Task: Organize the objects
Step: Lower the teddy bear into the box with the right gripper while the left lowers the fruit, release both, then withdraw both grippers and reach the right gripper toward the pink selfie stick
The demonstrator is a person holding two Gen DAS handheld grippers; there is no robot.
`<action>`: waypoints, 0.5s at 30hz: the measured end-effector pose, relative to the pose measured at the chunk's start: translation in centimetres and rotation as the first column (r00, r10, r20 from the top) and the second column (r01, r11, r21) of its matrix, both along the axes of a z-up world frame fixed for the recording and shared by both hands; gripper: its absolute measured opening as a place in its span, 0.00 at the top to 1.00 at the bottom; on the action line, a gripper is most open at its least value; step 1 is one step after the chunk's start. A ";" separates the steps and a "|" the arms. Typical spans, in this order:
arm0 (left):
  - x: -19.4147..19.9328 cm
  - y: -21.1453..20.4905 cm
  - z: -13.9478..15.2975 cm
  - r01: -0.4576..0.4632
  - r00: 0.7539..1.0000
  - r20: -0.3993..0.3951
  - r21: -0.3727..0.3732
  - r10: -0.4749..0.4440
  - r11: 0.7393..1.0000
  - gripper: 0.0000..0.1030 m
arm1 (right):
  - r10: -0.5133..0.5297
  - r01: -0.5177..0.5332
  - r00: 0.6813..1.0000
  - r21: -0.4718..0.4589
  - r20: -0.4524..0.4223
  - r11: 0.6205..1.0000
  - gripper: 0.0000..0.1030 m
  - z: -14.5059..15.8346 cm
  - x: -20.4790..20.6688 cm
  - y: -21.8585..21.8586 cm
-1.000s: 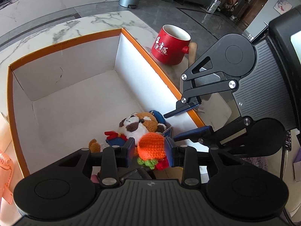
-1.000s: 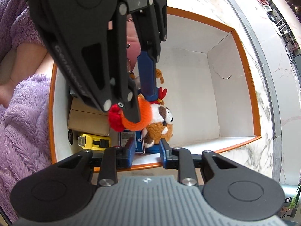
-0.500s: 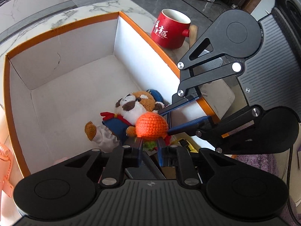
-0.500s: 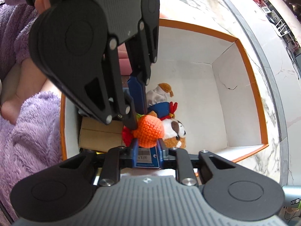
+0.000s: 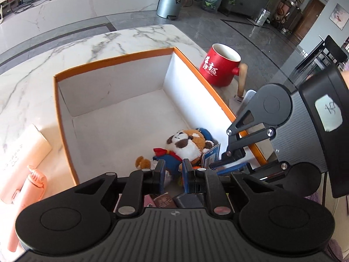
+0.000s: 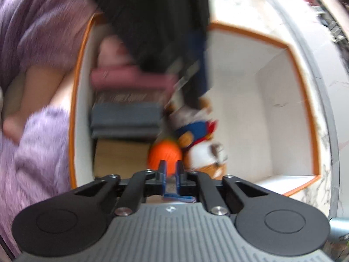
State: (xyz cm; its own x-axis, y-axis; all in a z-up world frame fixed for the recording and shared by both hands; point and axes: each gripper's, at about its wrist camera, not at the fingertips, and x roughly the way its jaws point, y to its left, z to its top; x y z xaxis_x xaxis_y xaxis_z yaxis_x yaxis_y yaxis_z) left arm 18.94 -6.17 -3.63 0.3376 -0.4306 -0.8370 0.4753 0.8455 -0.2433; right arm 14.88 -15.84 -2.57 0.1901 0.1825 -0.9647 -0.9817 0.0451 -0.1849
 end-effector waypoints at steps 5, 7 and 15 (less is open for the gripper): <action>0.4 1.0 0.6 -0.024 1.000 0.021 -0.012 0.024 1.000 0.81 | -0.082 0.080 0.996 0.084 0.022 0.993 0.92 1.1 1.5 -0.3; 0.6 1.4 0.7 -0.032 0.999 0.029 -0.012 0.032 0.999 0.81 | -0.143 0.137 0.989 0.102 0.050 0.985 0.91 1.6 2.6 -0.3; 0.8 2.7 1.6 -0.049 0.997 0.062 -0.004 0.049 0.999 0.81 | -0.194 0.196 0.975 -0.008 0.110 0.981 0.91 -2.1 5.2 1.0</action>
